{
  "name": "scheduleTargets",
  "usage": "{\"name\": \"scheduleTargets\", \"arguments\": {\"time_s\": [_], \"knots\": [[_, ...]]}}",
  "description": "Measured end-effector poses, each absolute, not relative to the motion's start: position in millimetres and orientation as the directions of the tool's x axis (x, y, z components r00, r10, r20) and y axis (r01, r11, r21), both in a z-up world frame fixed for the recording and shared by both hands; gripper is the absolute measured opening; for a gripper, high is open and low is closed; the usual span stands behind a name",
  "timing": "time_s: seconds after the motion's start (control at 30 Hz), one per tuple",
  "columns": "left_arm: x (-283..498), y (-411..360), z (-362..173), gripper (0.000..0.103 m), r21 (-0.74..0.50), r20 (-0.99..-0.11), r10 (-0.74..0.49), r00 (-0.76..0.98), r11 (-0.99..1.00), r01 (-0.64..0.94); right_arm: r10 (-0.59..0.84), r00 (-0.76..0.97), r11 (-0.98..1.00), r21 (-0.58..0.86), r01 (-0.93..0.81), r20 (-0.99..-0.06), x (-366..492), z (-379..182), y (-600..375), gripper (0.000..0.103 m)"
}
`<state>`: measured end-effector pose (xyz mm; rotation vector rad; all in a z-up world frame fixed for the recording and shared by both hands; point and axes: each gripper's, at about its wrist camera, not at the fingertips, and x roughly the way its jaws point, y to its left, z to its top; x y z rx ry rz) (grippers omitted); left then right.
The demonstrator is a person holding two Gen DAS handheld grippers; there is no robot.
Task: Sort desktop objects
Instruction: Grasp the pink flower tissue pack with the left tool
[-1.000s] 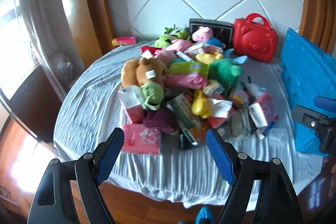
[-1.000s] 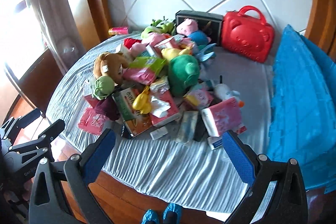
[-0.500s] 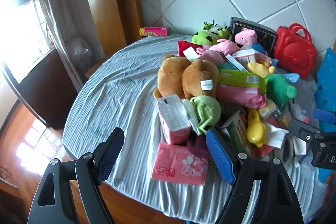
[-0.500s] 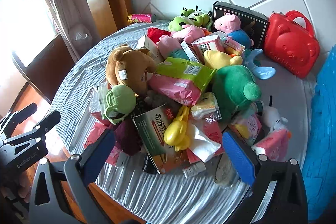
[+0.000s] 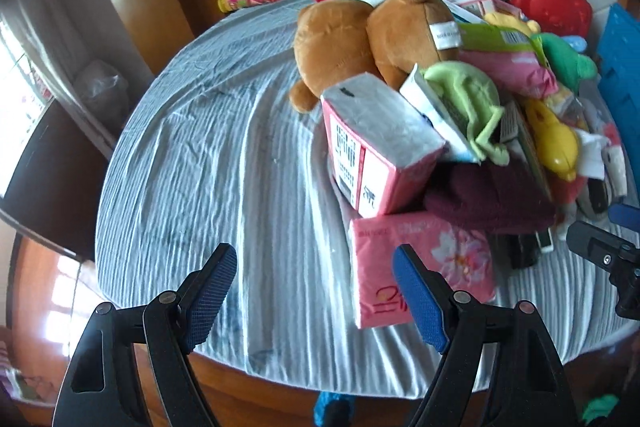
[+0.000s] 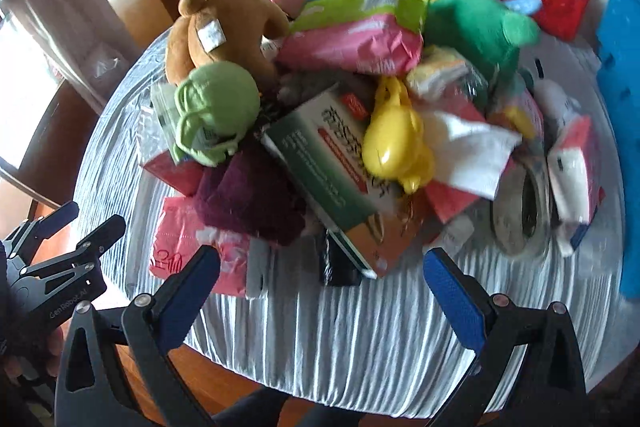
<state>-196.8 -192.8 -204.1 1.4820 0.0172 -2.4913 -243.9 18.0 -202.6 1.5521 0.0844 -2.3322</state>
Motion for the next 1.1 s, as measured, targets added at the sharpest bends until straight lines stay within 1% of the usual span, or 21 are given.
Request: {"name": "scheduleTargets", "arguments": {"time_s": [0.1,0.23,0.27,0.3,0.37,0.43,0.5,0.53,0.6,0.63,0.7,0.8,0.97,1.1], "knots": [[-189,-197,-221,0.081,0.092,-0.887,-0.158,-0.435,-0.981,0.169,-0.159,-0.345,-0.970,0.081,0.230,-0.925,-229,-226,23,0.103],[-181,-197,-242,0.079,0.061,-0.906,-0.112,-0.409,-0.989,0.135,-0.105,-0.363,-0.986,0.048,0.161,-0.926,-227,-242,29,0.103],[-180,-196,-247,0.076,0.058,-0.908,-0.107,-0.405,-0.990,0.131,-0.101,-0.365,-0.986,0.044,0.162,-0.925,-229,-246,26,0.103],[-179,-196,-251,0.070,0.054,-0.909,-0.103,-0.404,-0.990,0.132,-0.100,-0.366,-0.985,0.040,0.169,-0.925,-230,-250,22,0.103],[-177,-196,-259,0.067,0.045,-0.911,-0.097,-0.402,-0.990,0.135,-0.096,-0.371,-0.982,0.027,0.187,-0.924,-232,-257,13,0.103],[-175,-196,-259,0.067,0.040,-0.900,-0.095,-0.426,-0.990,0.138,-0.061,-0.391,-0.980,-0.019,0.197,-0.918,-231,-263,4,0.102],[-177,-198,-259,0.067,0.034,-0.896,-0.087,-0.435,-0.991,0.129,-0.043,-0.392,-0.983,-0.032,0.183,-0.919,-231,-269,-1,0.102],[-180,-205,-259,0.067,0.046,-0.893,-0.099,-0.439,-0.990,0.131,-0.054,-0.382,-0.983,-0.018,0.181,-0.923,-231,-273,-3,0.101],[-189,-220,-257,0.067,0.075,-0.887,-0.129,-0.444,-0.988,0.136,-0.094,-0.361,-0.980,0.022,0.197,-0.928,-230,-277,-13,0.094],[-193,-228,-256,0.067,0.090,-0.883,-0.143,-0.447,-0.986,0.139,-0.104,-0.357,-0.977,0.029,0.210,-0.928,-228,-276,-20,0.094],[-201,-243,-255,0.066,0.119,-0.875,-0.173,-0.453,-0.982,0.145,-0.128,-0.346,-0.971,0.046,0.234,-0.929,-223,-275,-38,0.094],[-213,-266,-252,0.065,0.162,-0.861,-0.216,-0.461,-0.975,0.155,-0.208,-0.315,-0.955,0.124,0.268,-0.926,-213,-278,-75,0.094],[-226,-313,-248,0.065,0.157,-0.865,-0.211,-0.455,-0.975,0.155,-0.339,-0.291,-0.912,0.236,0.336,-0.895,-207,-284,-155,0.094],[-222,-337,-243,0.065,0.152,-0.865,-0.207,-0.457,-0.976,0.155,-0.381,-0.289,-0.893,0.268,0.361,-0.879,-210,-287,-199,0.094]]}}
